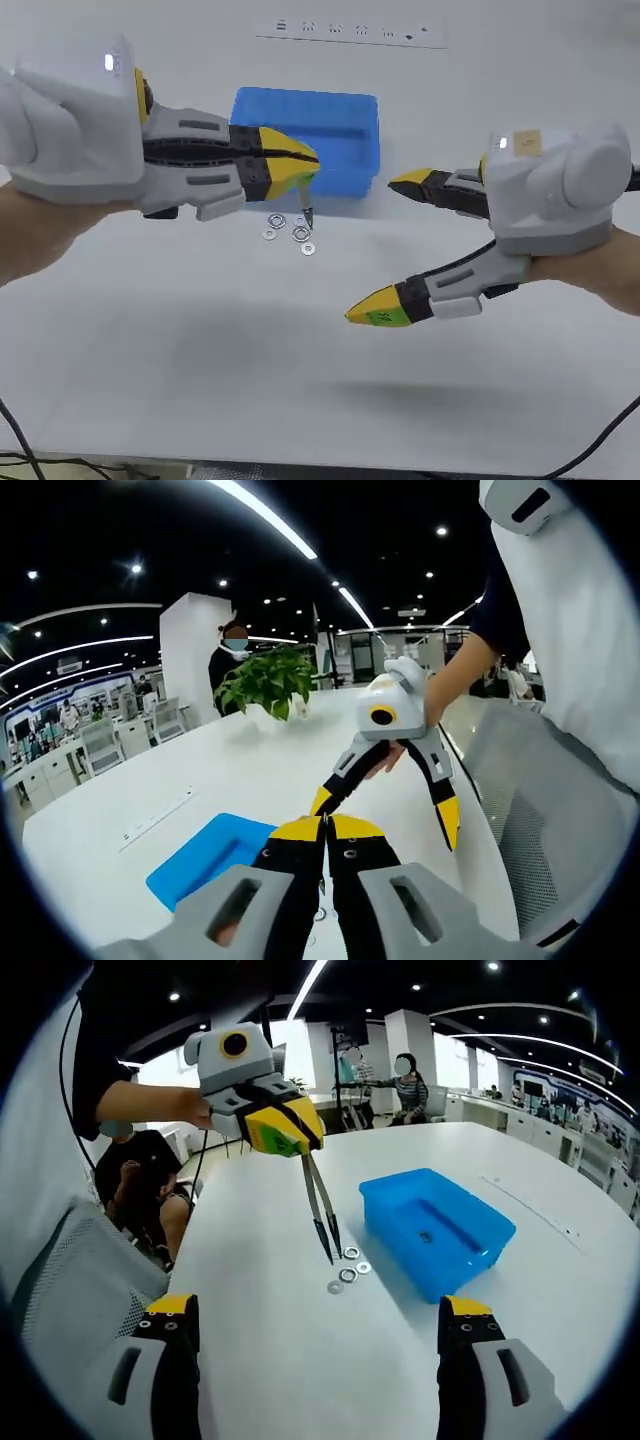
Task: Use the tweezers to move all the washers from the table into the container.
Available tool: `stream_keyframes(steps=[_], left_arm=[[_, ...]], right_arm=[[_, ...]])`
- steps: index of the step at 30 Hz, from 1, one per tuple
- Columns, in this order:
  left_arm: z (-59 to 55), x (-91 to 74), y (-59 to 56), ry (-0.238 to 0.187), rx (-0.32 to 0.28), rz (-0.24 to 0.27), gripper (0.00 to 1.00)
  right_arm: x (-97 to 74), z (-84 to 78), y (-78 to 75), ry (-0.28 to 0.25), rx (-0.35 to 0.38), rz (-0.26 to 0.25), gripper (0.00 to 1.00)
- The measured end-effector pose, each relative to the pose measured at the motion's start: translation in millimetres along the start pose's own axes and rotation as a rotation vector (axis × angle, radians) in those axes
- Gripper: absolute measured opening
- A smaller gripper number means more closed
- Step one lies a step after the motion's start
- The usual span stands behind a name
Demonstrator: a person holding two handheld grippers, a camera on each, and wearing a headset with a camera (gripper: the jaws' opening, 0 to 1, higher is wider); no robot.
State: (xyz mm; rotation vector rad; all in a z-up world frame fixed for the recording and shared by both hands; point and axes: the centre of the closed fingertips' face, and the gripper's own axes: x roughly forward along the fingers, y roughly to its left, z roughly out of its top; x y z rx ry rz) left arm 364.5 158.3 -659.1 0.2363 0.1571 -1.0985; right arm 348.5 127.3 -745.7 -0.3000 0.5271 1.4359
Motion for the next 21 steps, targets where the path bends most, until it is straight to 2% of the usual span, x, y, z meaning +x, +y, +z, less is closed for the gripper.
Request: stream_keyframes(steps=[3, 8, 21], left_arm=[[-4.1, 3.2, -4.5, 0.011, -0.002, -0.015, 0.04], [-13.0, 3.5, -5.5, 0.028, -0.015, -0.028, 0.04], [-21.8, 9.0, -8.0, 0.041, -0.029, -0.04, 0.04]], right_arm=[[-0.1, -3.4, 2.0, -0.001, 0.012, 0.008, 1.0], [-0.9, -7.1, 6.4, -0.006, 0.027, 0.021, 1.0], [4.3, -14.3, 11.0, -0.01, 0.057, 0.032, 1.0]])
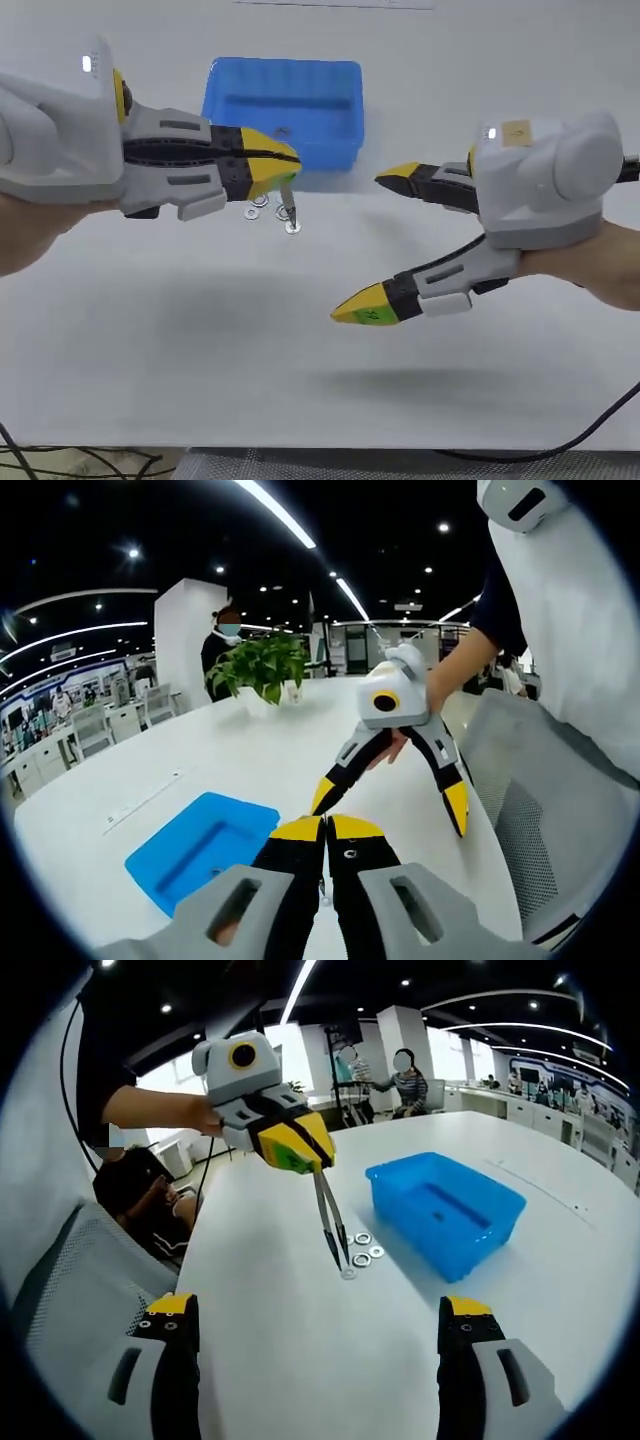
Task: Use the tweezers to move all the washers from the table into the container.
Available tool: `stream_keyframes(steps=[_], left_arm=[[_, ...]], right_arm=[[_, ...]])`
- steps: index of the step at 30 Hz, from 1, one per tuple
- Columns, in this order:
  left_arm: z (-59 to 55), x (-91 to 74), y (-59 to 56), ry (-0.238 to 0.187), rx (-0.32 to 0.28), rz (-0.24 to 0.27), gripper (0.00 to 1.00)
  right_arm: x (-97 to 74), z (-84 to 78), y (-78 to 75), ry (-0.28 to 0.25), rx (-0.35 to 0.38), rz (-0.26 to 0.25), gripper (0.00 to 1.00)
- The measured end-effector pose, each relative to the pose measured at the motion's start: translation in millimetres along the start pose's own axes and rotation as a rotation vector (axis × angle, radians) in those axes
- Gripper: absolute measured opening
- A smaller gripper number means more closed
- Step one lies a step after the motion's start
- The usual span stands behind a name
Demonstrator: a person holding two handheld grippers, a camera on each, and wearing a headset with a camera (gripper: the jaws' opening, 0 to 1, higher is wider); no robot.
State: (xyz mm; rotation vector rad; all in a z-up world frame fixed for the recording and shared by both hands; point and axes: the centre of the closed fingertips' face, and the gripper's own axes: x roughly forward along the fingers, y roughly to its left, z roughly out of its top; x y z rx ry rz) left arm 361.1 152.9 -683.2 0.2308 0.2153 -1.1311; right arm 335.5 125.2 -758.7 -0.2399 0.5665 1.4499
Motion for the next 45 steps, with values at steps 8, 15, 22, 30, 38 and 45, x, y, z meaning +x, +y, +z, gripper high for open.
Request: stream_keyframes(steps=[8, 15, 22, 30, 38, 45], left_arm=[[-4.4, 4.4, -1.4, 0.016, 0.0, -0.005, 0.04], [-10.0, 2.8, 1.0, 0.026, 0.005, -0.007, 0.04], [-13.0, -0.5, 0.8, 0.03, -0.024, -0.025, 0.04], [-16.6, -6.3, 5.0, 0.038, -0.043, -0.024, 0.04], [-17.7, -5.3, 1.5, 0.09, -0.012, -0.054, 0.04], [-18.8, -4.0, -3.8, 0.129, 0.012, -0.085, 0.04]], right_arm=[[2.1, -2.4, 2.6, 0.001, 0.014, 0.011, 1.0], [4.8, -1.8, 2.7, 0.005, 0.016, 0.012, 1.0], [11.1, 1.9, 2.1, 0.008, 0.013, 0.02, 1.0], [18.4, 11.3, 2.6, -0.006, 0.003, 0.031, 1.0], [27.4, 10.0, 4.0, 0.029, -0.048, 0.058, 0.88], [41.4, 12.8, 3.3, 0.058, -0.059, 0.1, 0.69]])
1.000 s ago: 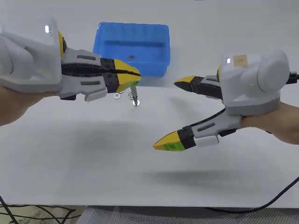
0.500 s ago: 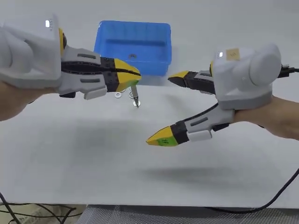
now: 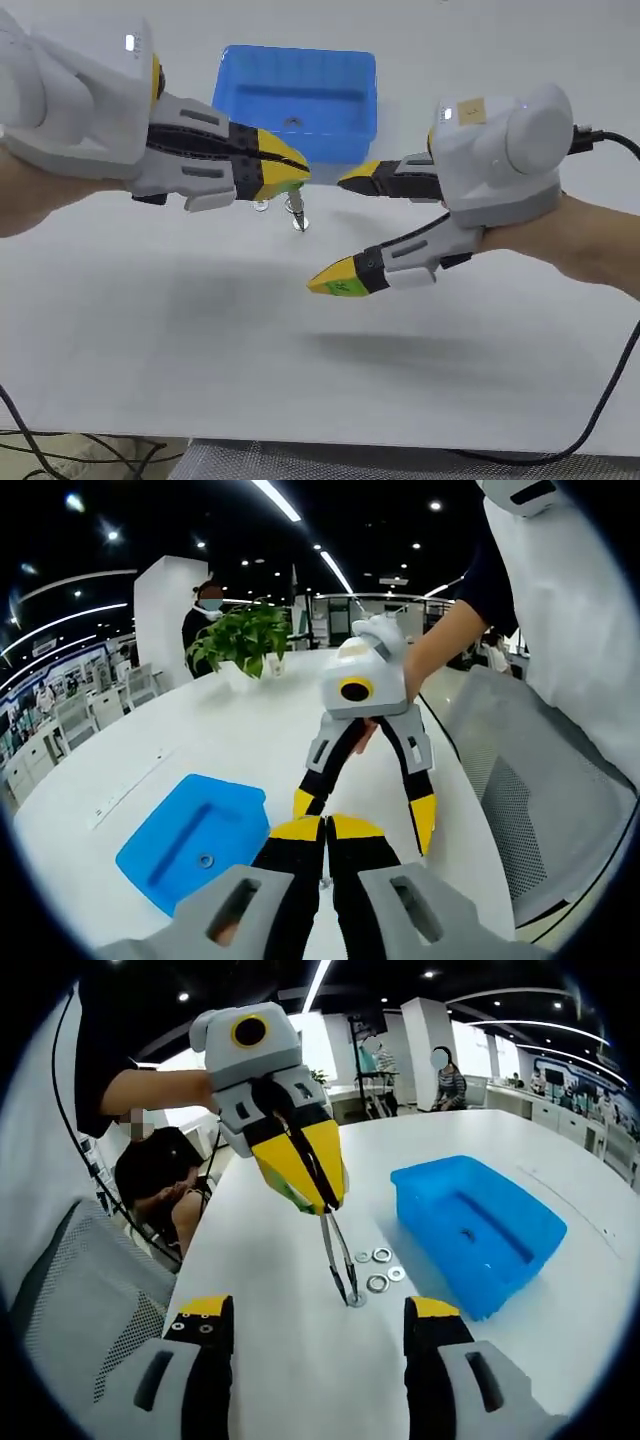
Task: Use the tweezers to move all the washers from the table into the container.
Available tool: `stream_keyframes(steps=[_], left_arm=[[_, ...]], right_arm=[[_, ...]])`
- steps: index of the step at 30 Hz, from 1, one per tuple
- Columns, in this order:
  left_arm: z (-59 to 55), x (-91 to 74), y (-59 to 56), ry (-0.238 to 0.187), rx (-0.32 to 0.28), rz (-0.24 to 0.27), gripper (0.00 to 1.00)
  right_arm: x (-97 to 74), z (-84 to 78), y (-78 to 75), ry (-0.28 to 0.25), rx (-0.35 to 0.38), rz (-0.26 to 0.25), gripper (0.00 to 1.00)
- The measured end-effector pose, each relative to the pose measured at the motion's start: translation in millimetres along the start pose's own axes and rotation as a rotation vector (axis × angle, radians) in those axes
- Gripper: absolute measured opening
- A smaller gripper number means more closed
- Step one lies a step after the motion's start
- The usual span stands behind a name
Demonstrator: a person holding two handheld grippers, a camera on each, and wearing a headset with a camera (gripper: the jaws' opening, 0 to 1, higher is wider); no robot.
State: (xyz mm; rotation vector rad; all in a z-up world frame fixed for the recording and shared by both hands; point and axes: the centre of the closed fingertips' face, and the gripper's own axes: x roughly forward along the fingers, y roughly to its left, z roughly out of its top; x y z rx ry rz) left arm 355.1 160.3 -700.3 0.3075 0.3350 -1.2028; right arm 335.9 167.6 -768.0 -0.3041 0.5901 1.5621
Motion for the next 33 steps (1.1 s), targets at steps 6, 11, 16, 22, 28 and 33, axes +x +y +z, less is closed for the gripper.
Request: stream_keyframes(steps=[6, 11, 16, 22, 28, 33], left_arm=[[0.0, 2.1, 0.8, -0.003, -0.008, 0.004, 0.04], [2.1, 5.7, 2.3, -0.001, -0.013, 0.013, 0.04], [6.3, 11.1, -3.5, -0.003, -0.013, -0.001, 0.04], [7.0, 12.8, -4.9, -0.004, -0.011, -0.009, 0.05], [7.5, 13.3, -5.3, -0.005, -0.013, -0.008, 0.05], [8.5, 13.9, -6.4, -0.005, -0.014, -0.007, 0.05]], right_arm=[[10.4, 0.7, -1.4, 0.033, -0.045, 0.03, 0.51], [16.8, 2.0, -4.2, 0.05, -0.106, 0.042, 0.37], [21.4, 4.1, -7.7, 0.064, -0.14, 0.051, 0.31], [22.7, 5.8, -10.4, 0.067, -0.174, 0.048, 0.21], [22.6, 5.9, -12.6, 0.066, -0.179, 0.047, 0.17], [23.0, 6.8, -15.5, 0.059, -0.17, 0.043, 0.13]])
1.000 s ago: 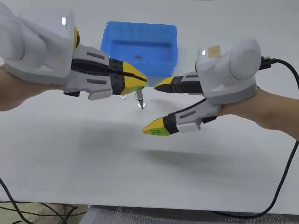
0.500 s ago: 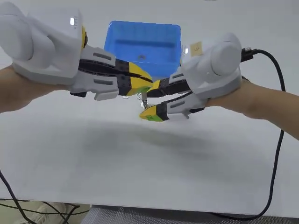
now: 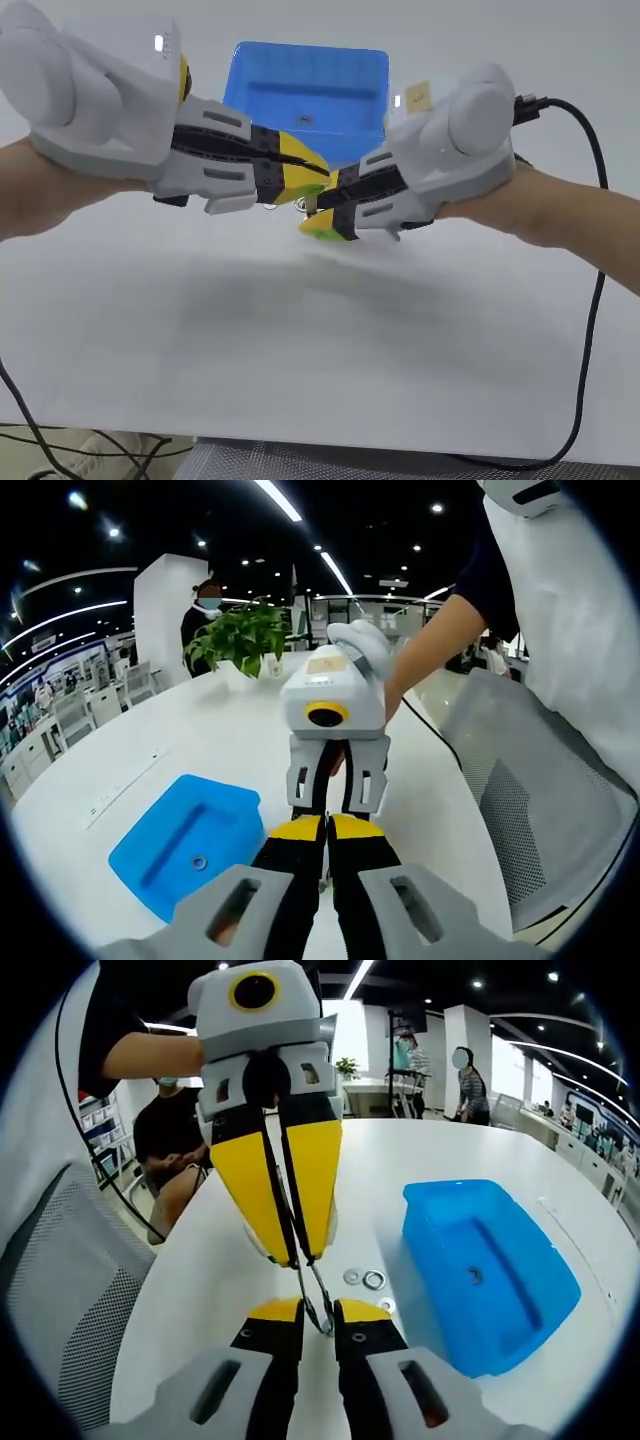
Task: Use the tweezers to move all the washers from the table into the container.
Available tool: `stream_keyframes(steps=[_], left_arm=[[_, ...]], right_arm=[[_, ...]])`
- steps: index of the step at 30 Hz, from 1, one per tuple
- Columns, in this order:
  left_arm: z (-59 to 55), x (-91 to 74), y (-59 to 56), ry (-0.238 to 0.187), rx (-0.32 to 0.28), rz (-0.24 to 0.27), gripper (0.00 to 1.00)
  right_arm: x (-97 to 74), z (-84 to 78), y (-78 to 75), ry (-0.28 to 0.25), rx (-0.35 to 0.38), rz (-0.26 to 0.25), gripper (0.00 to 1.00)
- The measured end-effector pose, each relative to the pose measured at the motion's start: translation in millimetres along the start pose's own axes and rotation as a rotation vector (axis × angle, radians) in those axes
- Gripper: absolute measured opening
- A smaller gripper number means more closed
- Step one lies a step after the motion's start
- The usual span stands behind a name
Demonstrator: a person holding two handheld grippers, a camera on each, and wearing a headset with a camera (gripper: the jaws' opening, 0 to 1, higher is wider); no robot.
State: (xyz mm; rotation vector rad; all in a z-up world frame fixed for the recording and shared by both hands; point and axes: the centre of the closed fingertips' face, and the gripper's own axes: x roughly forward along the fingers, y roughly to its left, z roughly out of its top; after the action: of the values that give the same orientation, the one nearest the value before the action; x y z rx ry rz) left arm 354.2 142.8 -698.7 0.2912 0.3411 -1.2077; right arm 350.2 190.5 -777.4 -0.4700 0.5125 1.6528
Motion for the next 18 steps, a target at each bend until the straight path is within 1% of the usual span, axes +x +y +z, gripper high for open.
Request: stream_keyframes(steps=[8, 9, 10, 12, 14, 18], left_arm=[[-1.4, -0.9, 2.0, -0.001, -0.003, 0.004, 0.05], [-1.8, -1.1, 3.1, 0.002, 0.005, 0.009, 0.05], [-2.2, -1.6, 6.1, 0.006, 0.011, 0.025, 0.05], [-2.5, -2.0, 6.4, 0.007, 0.001, 0.026, 0.05], [-2.8, -3.0, 7.6, 0.008, -0.004, 0.035, 0.05], [-2.6, -3.8, 3.2, 0.008, -0.007, 0.027, 0.05]], right_arm=[[0.0, 0.0, 0.4, 0.005, -0.008, 0.0, 0.11], [0.0, 0.1, 0.1, 0.005, -0.004, -0.003, 0.11], [0.0, 0.2, -0.7, 0.004, -0.006, -0.009, 0.11], [0.4, 0.5, -0.7, 0.002, -0.008, -0.012, 0.11], [0.9, 0.8, -0.6, 0.003, -0.032, -0.019, 0.1], [0.9, 0.9, 1.9, 0.006, -0.064, -0.022, 0.1]])
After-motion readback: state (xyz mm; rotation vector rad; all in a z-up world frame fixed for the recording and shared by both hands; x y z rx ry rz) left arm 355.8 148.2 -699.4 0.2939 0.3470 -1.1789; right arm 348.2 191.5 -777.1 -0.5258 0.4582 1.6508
